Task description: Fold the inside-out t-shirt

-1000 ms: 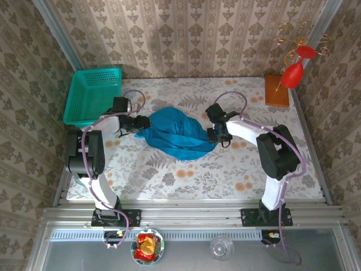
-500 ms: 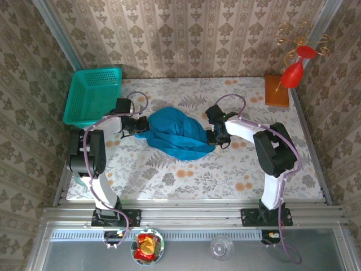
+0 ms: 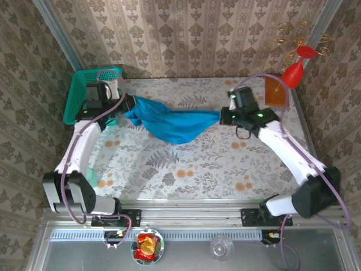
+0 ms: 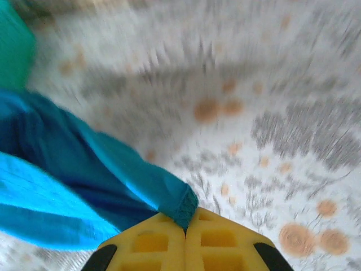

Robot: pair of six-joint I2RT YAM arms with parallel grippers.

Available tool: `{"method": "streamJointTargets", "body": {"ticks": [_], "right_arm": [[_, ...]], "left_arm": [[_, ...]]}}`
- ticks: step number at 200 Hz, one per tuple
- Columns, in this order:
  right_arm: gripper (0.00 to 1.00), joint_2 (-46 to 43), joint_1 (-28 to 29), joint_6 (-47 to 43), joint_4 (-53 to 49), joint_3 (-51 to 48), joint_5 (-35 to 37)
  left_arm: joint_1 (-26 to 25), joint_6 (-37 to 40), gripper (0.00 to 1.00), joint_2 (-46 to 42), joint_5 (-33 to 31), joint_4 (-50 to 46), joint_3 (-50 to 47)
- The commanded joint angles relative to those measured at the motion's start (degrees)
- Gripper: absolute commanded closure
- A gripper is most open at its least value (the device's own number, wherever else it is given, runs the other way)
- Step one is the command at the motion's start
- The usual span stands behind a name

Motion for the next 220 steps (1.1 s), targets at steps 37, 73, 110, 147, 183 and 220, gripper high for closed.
{"method": "streamJointTargets", "body": {"ticks": [37,73,110,147,183,220], "right_arm": [[1.00,-14.6,-3.7,-4.8,-0.3,21.7,8.0],[1.00,-16.0,-3.7,-1.3,2.5,18.9,2.2],[1.00,-15.6,-3.7,3.3,4.3,2.9,-3.8],[1.00,-12.7,-3.7,4.3,4.8,-12.0,-7.1],[1.00,-11.8,-3.7,5.7,7.2,-20.7,-9.3],[1.00,-11.9,-3.7,6.0,7.0,-23.7,-9.2]], "left_arm": [[-0.4,-7.6,1.00,-3.1,6.7,6.3,3.2],[-1.0,-7.7,0.92,-1.5,6.5,6.7,1.5],[-1.1,-5.0,0.68,-0.8,3.0,3.8,-5.2],[-0.2,-0.5,0.62,0.9,-2.3,0.6,-14.6],[-3.2,-1.3,0.56,2.6,3.3,5.2,-20.8],[-11.2,0.3,0.53,7.8,-1.9,3.3,-19.8]]}}
